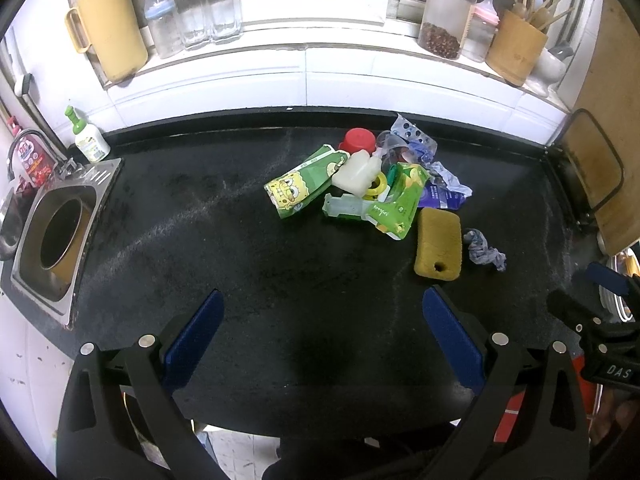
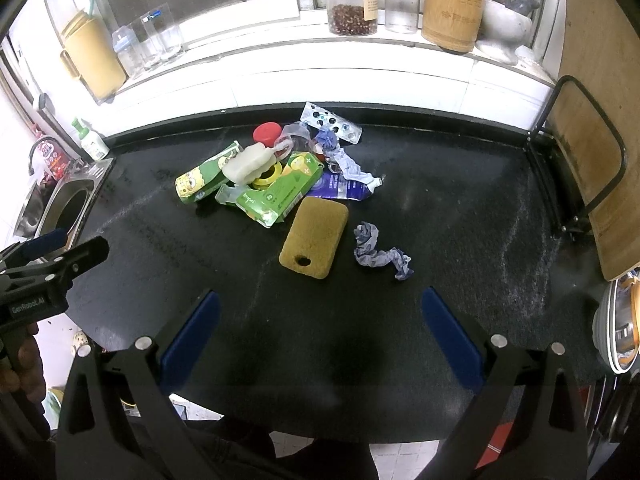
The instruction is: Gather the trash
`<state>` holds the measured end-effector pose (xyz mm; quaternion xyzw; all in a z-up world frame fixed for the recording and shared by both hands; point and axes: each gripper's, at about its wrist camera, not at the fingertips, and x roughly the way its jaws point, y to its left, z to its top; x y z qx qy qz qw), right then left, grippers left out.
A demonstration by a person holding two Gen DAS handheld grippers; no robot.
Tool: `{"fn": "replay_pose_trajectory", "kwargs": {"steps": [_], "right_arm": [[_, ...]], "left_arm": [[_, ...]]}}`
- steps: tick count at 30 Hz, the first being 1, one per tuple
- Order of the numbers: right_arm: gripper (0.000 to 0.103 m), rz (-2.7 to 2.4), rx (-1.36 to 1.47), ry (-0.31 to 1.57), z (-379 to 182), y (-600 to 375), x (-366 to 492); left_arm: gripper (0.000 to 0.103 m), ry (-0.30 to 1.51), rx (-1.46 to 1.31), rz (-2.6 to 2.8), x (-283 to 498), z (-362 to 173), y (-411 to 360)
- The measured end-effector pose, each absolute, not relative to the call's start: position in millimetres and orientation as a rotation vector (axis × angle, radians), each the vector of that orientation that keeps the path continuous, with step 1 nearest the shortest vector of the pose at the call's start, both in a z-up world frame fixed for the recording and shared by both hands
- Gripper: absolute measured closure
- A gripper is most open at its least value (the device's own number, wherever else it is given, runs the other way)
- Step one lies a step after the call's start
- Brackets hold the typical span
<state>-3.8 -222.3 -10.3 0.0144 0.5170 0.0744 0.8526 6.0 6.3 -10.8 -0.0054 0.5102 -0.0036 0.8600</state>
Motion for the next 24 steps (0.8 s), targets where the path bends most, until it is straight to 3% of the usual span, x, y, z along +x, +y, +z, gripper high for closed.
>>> {"fn": "replay_pose_trajectory", "kwargs": {"steps": [24], "right_arm": [[0.006,0.159,0.032,1.088,-10.6,-223.3,2.1]], "left_arm": [[0.006,1.084,-0.011,-0.013,11.8,-13.0,2.4]]}}
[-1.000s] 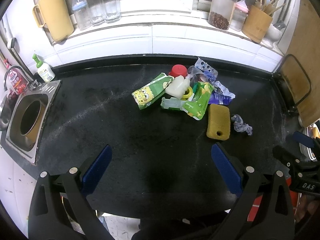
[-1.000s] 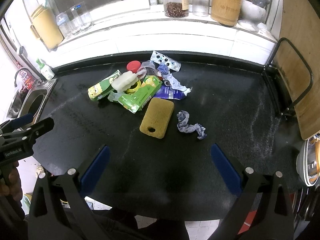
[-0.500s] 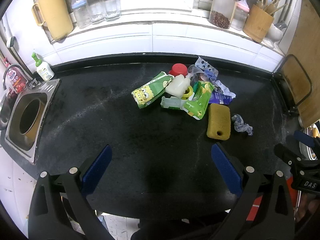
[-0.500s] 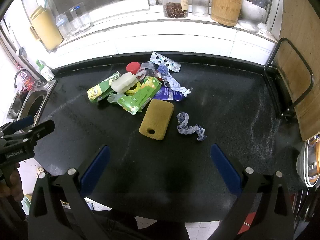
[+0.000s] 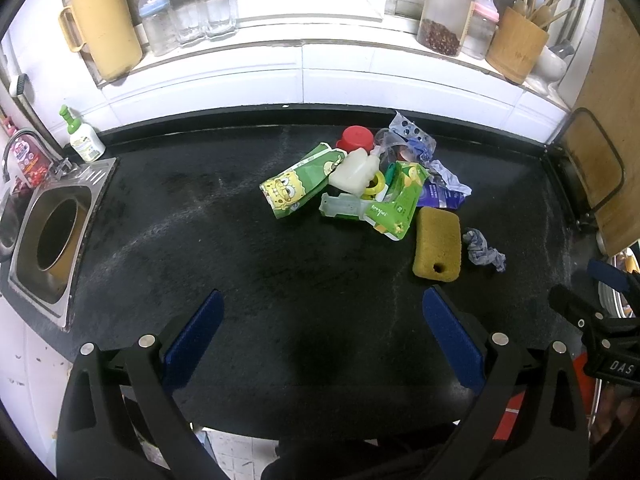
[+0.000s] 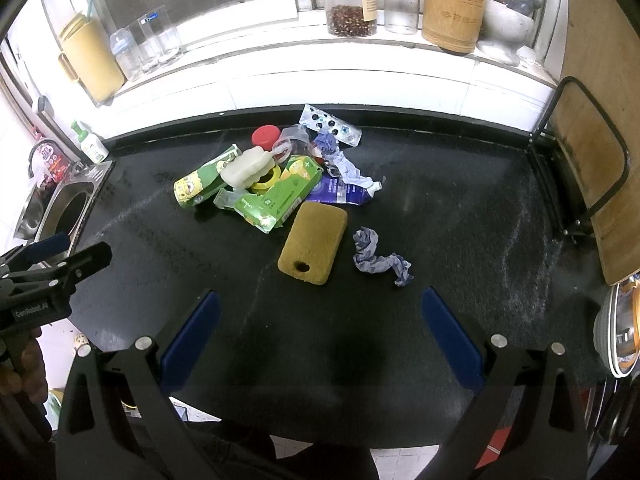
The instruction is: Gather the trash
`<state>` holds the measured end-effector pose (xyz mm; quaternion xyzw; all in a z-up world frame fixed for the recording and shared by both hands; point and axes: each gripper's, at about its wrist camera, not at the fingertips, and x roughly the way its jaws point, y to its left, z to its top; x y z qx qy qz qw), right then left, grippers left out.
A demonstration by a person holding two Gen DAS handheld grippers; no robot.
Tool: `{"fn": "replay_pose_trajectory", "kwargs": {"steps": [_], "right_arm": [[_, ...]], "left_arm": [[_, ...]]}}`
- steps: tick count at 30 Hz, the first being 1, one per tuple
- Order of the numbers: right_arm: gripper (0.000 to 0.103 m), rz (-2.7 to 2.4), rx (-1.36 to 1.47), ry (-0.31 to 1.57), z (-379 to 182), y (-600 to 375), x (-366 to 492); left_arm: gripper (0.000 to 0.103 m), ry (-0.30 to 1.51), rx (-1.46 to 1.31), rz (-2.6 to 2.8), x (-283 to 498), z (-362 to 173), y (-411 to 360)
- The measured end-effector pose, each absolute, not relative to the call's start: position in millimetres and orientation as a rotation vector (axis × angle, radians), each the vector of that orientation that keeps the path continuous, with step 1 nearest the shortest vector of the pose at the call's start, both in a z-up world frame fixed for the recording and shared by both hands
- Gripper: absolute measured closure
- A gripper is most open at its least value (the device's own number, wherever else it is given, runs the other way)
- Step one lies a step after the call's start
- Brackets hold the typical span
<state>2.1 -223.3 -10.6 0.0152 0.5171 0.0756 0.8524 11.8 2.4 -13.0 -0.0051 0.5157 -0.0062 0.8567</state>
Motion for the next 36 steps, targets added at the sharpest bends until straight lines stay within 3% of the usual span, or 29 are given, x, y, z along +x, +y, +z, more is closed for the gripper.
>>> {"fn": "replay_pose_trajectory", "kwargs": {"steps": [20,36], "right_arm": [[0.006,0.175,0.034,1.110,-28,-223,42],[0.007,0.244,-0.022,1.135,-107,-242,153]], "left_arm": [[0.006,1.129,0.020,-0.035,54,-37,7],[0.006,1.091,0.336,-0.220,176,-142,23]]}}
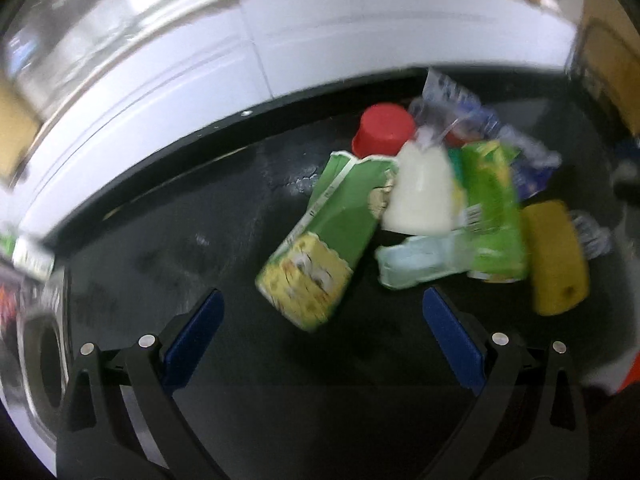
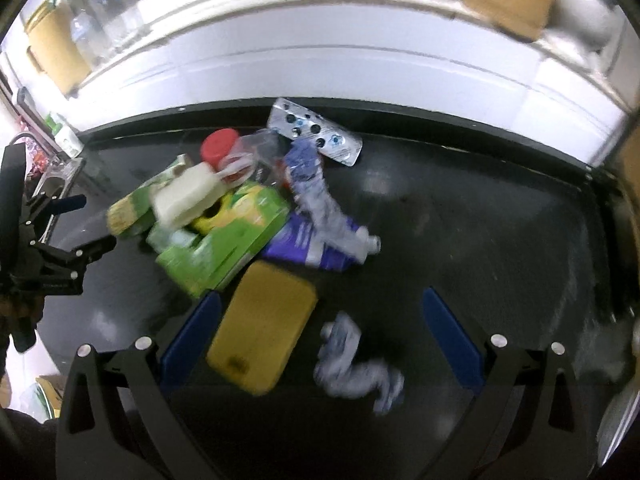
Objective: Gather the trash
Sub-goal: 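Grasp the green SpongeBob carton with the left tool while the right tool grasps the crumpled cloth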
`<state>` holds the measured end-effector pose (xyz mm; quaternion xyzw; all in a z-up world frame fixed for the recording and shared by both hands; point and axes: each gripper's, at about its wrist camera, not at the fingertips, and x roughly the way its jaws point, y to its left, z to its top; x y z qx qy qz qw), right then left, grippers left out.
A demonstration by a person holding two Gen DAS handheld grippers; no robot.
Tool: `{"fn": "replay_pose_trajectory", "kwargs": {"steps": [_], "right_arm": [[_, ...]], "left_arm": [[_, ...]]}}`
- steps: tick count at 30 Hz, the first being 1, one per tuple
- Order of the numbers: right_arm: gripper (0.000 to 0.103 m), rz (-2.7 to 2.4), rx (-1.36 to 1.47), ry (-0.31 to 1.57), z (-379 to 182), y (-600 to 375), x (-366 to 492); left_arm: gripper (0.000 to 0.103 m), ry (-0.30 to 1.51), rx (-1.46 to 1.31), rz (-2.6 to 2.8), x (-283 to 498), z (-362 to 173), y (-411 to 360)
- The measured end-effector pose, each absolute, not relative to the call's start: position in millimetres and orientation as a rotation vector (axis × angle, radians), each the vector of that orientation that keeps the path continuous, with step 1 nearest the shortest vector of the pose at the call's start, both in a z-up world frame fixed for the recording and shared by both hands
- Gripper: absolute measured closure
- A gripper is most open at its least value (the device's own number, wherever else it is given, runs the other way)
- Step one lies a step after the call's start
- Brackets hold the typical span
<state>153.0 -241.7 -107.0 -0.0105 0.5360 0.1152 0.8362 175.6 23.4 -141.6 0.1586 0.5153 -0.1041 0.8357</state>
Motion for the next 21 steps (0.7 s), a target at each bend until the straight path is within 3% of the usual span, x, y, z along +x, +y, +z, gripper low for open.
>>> {"fn": "replay_pose_trajectory", "kwargs": {"steps": [10,11,12,13,14,15,18,21], "right_arm": [[0.037,0.338,-0.065,1.265,-172,-239,242],[0.047,0.350,-0.066,1.277,-177,-237,247],[0.064,0.372,-0.055,1.290,-180,-235,249],[0.072,0.379,-0.054,1.300,-183,-234,251],[0.084,0.376,-0.058,1.297,-182,-232,252],[0.087,0.377,-0.052,1.294,-180,-232,252],[0.087,0.372,-0.034,1.274,-173,-234,252],[0.088,0.352,-0.026,1.240,-160,-237,244]], "left_arm": [[0.007,1.140,0.314,-0.352,232,-176,33],[0.011,1.141,0.310,-0.359,235,-179,33],[0.015,1.145,0.305,-0.368,237,-180,32],[0.019,1.149,0.280,-0.377,240,-181,32],[0.031,1.158,0.258,-0.384,242,-181,33],[0.043,1.177,0.239,-0.382,245,-182,34],[0.053,1.173,0.244,-0.358,243,-177,34],[0.055,1.160,0.235,-0.317,236,-164,37]]}}
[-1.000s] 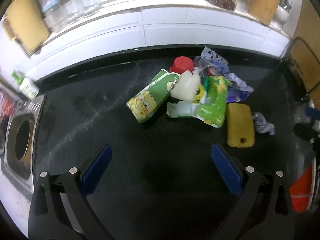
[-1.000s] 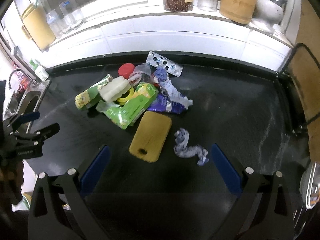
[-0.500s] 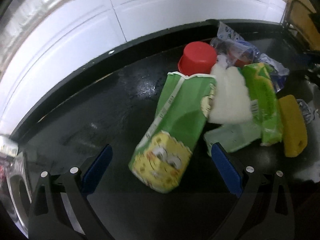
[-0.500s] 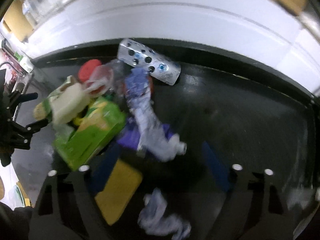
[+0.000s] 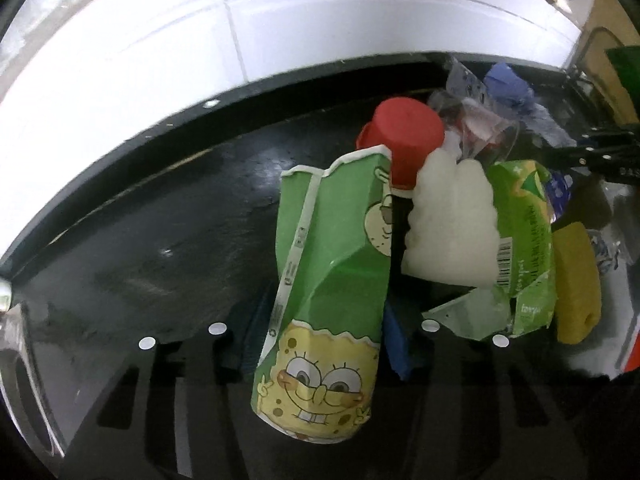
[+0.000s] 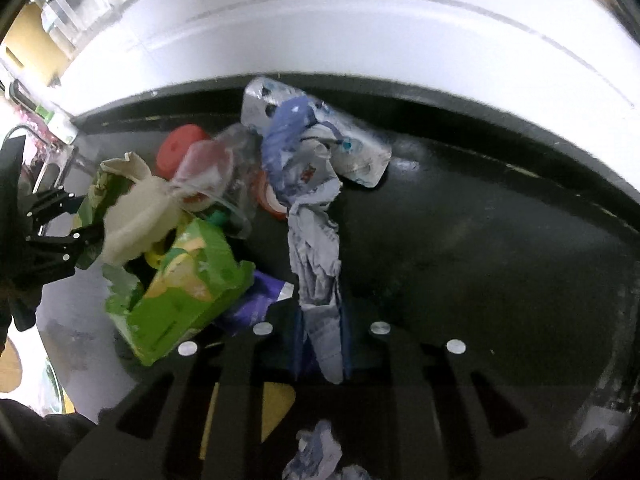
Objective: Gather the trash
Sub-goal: 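Grasp the green SpongeBob carton with the left tool while the right tool grasps the crumpled cloth, then carry carton and cloth to the black bin and open both tools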
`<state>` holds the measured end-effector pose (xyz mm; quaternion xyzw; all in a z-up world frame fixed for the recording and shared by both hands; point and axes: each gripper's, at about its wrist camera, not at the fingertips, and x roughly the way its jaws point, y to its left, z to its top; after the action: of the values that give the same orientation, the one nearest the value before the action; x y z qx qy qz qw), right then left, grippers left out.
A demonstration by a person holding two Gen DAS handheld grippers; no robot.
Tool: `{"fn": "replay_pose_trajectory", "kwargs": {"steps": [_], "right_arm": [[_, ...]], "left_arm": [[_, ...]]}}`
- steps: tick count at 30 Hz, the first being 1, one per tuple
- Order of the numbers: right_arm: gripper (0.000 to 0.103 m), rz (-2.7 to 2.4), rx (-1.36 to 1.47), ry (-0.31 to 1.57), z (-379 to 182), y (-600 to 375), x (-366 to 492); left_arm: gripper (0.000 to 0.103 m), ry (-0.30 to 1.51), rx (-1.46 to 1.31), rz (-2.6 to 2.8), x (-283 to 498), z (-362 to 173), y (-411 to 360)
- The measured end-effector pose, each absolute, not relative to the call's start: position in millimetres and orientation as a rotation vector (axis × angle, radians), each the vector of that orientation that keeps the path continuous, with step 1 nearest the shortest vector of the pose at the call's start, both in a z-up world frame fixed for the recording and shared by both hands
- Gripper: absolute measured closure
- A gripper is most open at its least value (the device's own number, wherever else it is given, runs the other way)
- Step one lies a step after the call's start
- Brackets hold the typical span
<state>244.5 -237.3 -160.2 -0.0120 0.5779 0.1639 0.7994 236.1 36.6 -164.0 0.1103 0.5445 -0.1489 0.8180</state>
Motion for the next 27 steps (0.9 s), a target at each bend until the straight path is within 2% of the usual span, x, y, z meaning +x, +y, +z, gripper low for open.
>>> {"fn": "replay_pose_trajectory", "kwargs": {"steps": [6,12,27], "right_arm": [[0.088,0.314,-0.012,1.181,-124,-241,212],[0.088,0.303,-0.026,1.129,-92,-235,169],[0.088,0.355,-0.050,1.065,-47,-207,77]], "left_arm": [[0.056,1.124,0.201,-0.255,215,-127,40],[0.056,1.093,0.147,-0.197,152,-87,30],[0.056,1.063,0.095,-0.124,44,-67,5]]}}
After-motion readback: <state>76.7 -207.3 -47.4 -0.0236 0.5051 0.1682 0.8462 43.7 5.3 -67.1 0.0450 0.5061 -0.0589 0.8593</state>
